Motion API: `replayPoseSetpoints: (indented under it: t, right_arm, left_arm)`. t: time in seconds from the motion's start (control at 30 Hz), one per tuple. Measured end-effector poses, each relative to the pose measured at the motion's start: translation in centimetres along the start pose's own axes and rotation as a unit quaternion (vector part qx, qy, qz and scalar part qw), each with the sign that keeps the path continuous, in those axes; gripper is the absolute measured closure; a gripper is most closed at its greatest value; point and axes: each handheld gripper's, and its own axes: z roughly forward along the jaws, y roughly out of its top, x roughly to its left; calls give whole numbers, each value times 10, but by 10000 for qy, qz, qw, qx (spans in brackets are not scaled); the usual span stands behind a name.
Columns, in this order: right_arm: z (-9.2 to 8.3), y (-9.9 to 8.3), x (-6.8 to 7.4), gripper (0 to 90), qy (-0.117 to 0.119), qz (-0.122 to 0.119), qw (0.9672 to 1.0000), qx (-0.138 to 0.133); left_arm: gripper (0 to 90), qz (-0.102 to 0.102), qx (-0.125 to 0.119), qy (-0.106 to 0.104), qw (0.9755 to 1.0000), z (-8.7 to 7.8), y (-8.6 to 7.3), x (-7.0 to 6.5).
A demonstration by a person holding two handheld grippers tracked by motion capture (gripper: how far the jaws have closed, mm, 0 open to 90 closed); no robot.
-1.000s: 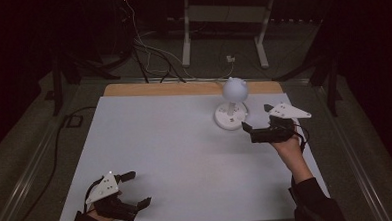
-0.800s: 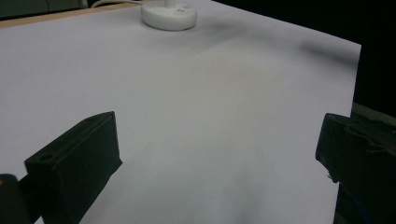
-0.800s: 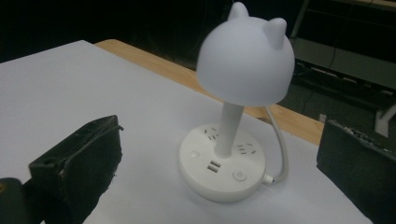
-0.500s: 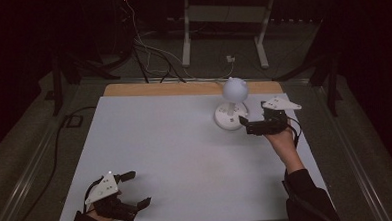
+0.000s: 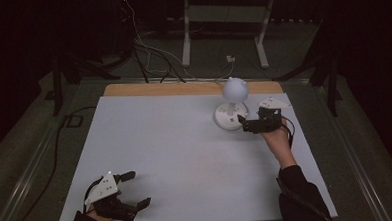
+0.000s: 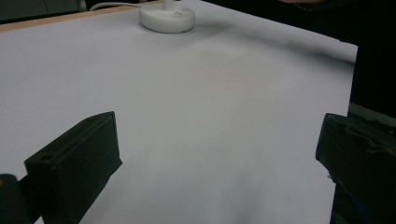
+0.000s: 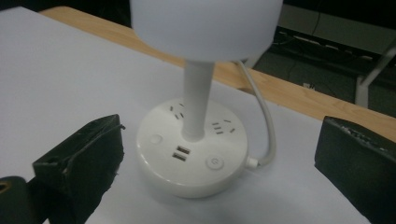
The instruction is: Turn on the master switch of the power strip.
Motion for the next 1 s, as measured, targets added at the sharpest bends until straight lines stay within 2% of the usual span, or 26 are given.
replayPoseSetpoints:
  t: [0.1, 0.2, 0.37, 0.47, 0.6, 0.9, 0.93, 1.0]
  right_arm:
    - [5, -4, -3, 8, -49, 10, 10000, 30]
    - [9, -7, -5, 49, -98, 37, 9999, 34]
    - [13, -13, -5, 51, -40, 98, 9999, 57]
    - [18, -19, -5, 112, -53, 124, 9997, 187]
    - [22, -23, -7, 157, -81, 185, 9996, 202]
    - [31, -27, -6, 330, -80, 138, 9993, 326]
    - [34, -28, -5, 375, -101, 99, 9992, 371]
    - [35, -28, -5, 391, -84, 107, 9992, 380]
  left_arm:
    - [3, -10, -3, 0, 10000, 0, 0, 0]
    - [3, -11, 3, -13, 10000, 1, 0, 0]
    - [3, -2, 20, -8, 10000, 1, 0, 0]
    - [3, -28, -4, -1, 10000, 1, 0, 1]
    - [3, -47, -19, -4, 10000, 0, 0, 1]
    - [3, -56, -1, -7, 10000, 1, -1, 1]
    - [3, -59, -1, 0, 10000, 1, -1, 1]
    - [3, -74, -5, 0, 10000, 1, -1, 1]
